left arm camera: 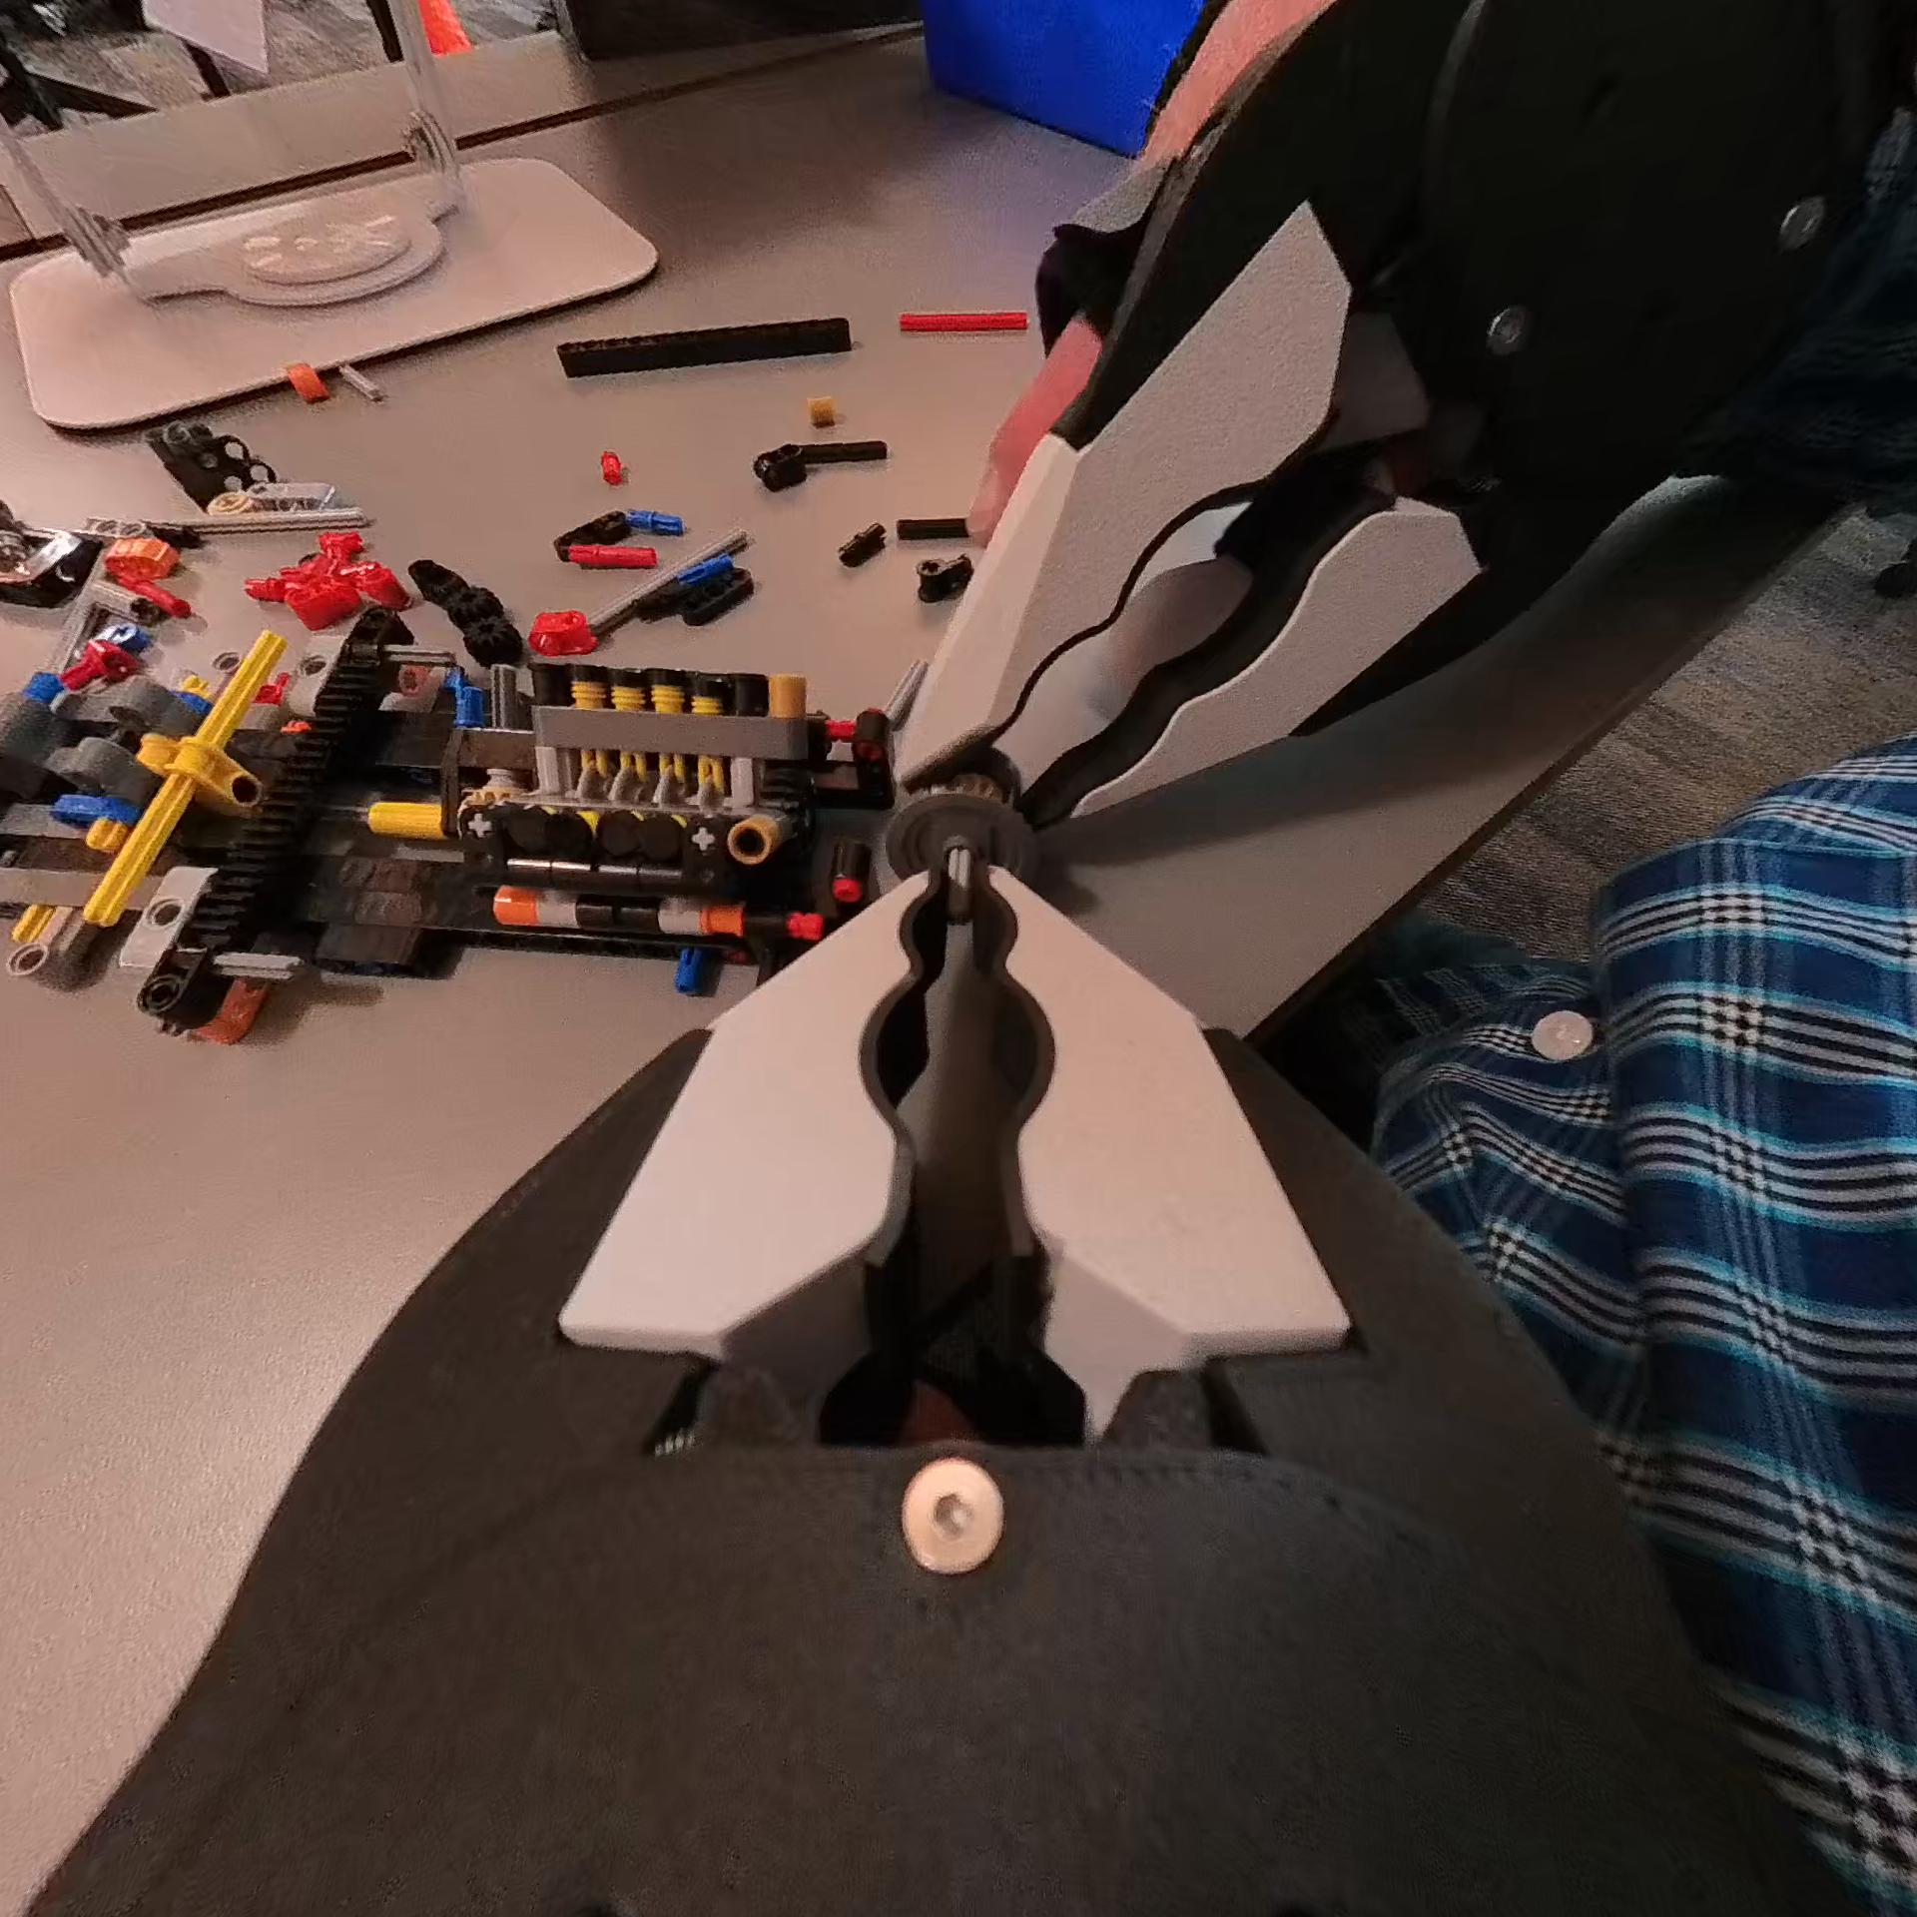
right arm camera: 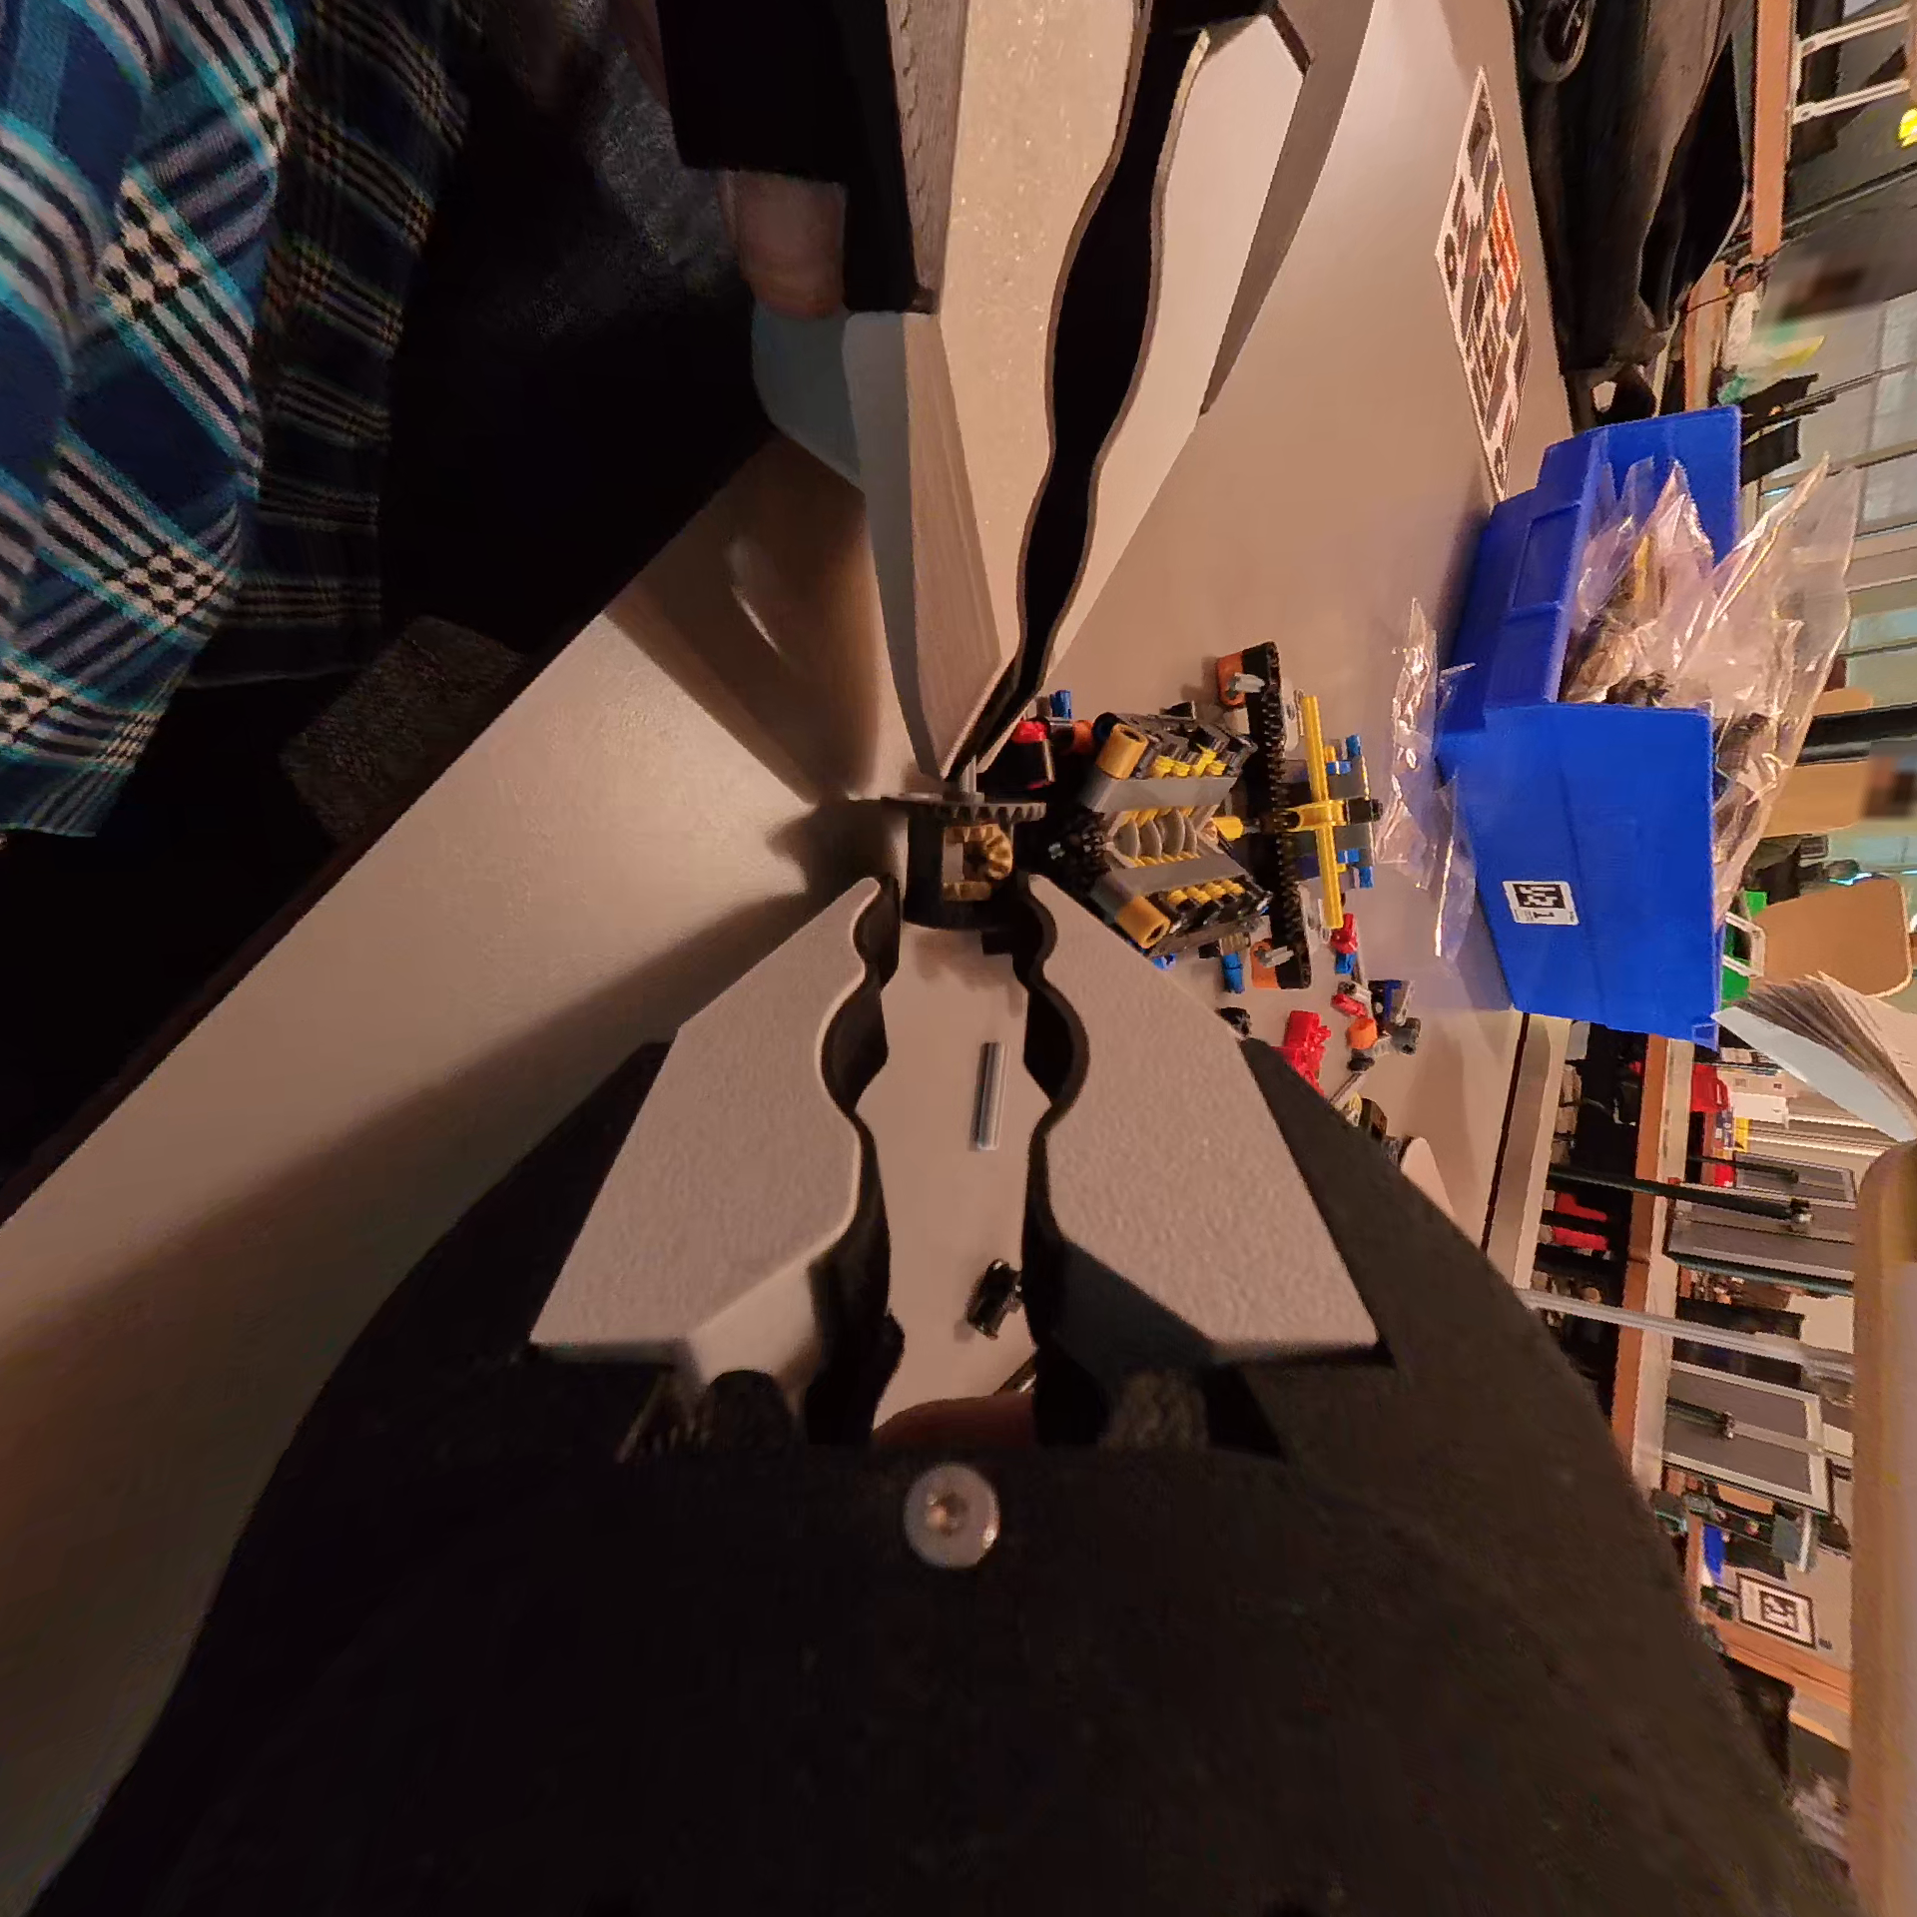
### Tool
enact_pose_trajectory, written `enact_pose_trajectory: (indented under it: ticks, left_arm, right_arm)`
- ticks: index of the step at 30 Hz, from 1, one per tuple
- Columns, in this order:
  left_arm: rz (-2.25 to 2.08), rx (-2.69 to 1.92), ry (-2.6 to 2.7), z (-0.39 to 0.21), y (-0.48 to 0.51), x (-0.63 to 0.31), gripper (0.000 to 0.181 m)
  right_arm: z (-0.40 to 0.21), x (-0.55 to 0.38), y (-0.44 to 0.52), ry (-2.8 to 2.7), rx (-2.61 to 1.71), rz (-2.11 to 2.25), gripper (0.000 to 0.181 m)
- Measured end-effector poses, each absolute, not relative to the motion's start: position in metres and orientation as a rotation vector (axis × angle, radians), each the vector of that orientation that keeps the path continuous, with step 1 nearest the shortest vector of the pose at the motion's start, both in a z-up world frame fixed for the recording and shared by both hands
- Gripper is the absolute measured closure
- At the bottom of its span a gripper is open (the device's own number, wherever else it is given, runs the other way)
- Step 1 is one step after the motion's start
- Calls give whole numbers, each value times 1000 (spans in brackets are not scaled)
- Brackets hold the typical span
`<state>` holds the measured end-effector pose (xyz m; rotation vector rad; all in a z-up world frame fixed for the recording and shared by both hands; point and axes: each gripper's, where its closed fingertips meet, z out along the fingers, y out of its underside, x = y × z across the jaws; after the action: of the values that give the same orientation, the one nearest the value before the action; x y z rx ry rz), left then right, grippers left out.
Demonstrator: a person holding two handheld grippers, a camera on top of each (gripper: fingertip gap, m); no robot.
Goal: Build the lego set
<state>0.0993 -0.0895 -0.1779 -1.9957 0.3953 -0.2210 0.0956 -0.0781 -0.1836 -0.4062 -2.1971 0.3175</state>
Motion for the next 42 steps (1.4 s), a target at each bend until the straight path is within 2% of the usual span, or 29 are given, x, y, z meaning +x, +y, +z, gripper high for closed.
enact_pose_trajectory:
  ticks: [1, 16, 24, 42]
  left_arm:
    - [-215, -1994, 394, -178, -89, 99, 179]
    - [-290, -1976, 354, -175, -89, 102, 179]
    - [-304, -1966, 351, -174, -89, 103, 179]
    - [-348, -1990, 307, -174, -92, 102, 180]
  right_arm:
    - [-183, 95, -78, -2197, -411, 321, 161]
    - [-178, 92, -93, -2177, -406, 359, 147]
    - [-179, 89, -94, -2164, -394, 336, 152]
    - [-179, 90, -95, -2172, -296, 248, 153]
